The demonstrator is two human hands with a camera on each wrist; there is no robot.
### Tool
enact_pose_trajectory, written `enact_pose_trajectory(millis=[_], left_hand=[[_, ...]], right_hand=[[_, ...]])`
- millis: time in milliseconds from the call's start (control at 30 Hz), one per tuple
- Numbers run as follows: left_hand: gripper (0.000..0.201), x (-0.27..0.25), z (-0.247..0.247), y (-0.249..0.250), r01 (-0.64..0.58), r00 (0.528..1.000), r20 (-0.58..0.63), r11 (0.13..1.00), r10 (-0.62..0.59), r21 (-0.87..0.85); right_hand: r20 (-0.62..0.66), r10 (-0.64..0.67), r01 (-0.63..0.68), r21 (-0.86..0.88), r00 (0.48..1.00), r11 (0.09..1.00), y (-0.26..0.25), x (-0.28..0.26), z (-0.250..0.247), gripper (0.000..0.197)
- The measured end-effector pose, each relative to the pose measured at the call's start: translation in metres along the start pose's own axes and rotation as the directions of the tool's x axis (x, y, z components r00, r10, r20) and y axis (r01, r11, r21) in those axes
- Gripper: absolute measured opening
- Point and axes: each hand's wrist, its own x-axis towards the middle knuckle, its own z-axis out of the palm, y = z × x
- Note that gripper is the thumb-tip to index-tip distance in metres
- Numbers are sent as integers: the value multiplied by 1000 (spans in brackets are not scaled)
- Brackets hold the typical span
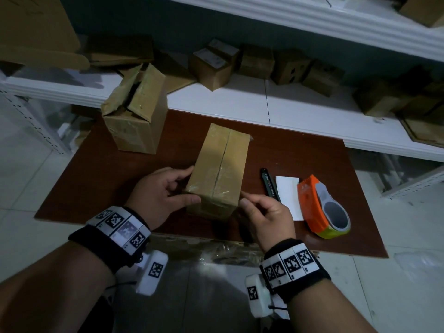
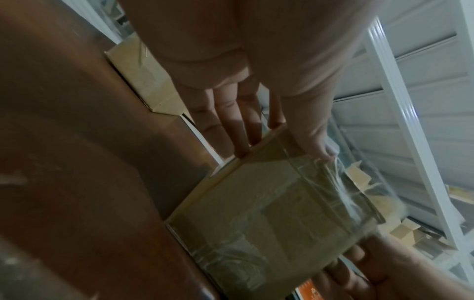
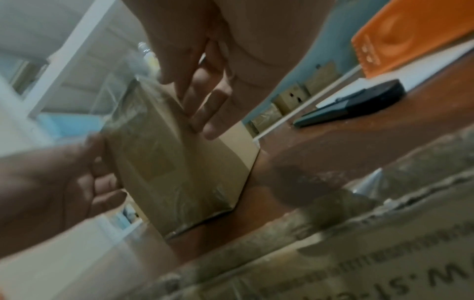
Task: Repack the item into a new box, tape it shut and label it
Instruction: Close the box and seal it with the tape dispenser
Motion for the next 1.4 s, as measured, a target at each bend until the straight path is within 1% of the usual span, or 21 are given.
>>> enact_pose_trajectory(millis=[67,133,200,233,267,300,367,433,500,567,667,767,833,900,933,1000,1067,1200,1267,1300,1400], left_hand=[[73,0,1,-1,2,1000,-4,1000,-2,-4],[71,0,3,-3,9,1000,-17,1000,-9,-12],[69,-2,4,-6,14,1000,-17,1000,-15,-26],[69,-2,4,-6,18,1000,-9,999,-19,-39],[70,-3,4,-6,25,1000,2,998,-25,-57],[73,-4,4,-5,27,1000,8,997,-27,-78],[71,-3,6,-2,29,999,-17,994,-31,-101],[55,-1,8,1,35,997,-69,992,-44,-123],[38,1,10,3,46,992,-107,985,-65,-166],[31,3,13,3,56,990,-115,985,-76,-165],[31,3,15,1,42,990,-127,991,-58,-124],[35,2,15,1,38,990,-127,991,-54,-128],[36,1,14,2,43,990,-128,991,-59,-125],[35,0,15,4,39,989,-136,992,-55,-117],[34,-1,15,6,33,990,-134,993,-49,-116],[37,-2,16,7,24,993,-114,992,-38,-124],[41,-2,17,7,23,994,-102,991,-37,-135],[39,-3,16,7,31,995,-93,990,-45,-141],[37,-4,13,10,38,995,-85,986,-52,-164],[38,-5,10,12,51,995,-79,980,-68,-192],[43,-6,6,16,100,990,-68,963,-120,-252]], right_hand=[[-25,-1,0,-34,1000,999,1,-1,2,15],[-61,52,-52,6,997,999,2,0,7,11],[-53,173,-156,239,984,958,1,0,12,29],[-41,197,-174,322,980,931,0,-1,14,37],[-39,177,-154,338,983,929,1,-1,15,43],[-35,128,-113,292,991,950,2,-2,15,48],[-12,10,-9,130,1000,992,4,-5,14,53],[-4,-32,33,68,999,997,3,-7,14,46],[-40,-9,13,99,999,995,1,-6,16,36],[-78,44,-30,175,996,984,-3,-6,20,24],[-105,158,-123,280,982,952,-7,-5,26,20],[-112,200,-155,321,973,934,-11,-5,29,18],[-116,208,-162,318,971,934,-11,-5,31,18],[-148,190,-148,255,971,956,-7,-3,35,16],[-151,178,-143,219,972,965,-4,-3,37,19],[-120,180,-158,172,976,972,-1,-3,44,34],[-102,212,-190,192,972,963,4,-2,51,45],[-135,204,-181,164,970,970,6,-2,54,41],[-149,222,-196,173,964,965,5,0,53,40],[-147,237,-208,190,960,960,2,1,52,44],[-114,269,-234,249,957,940,-3,3,49,68]])
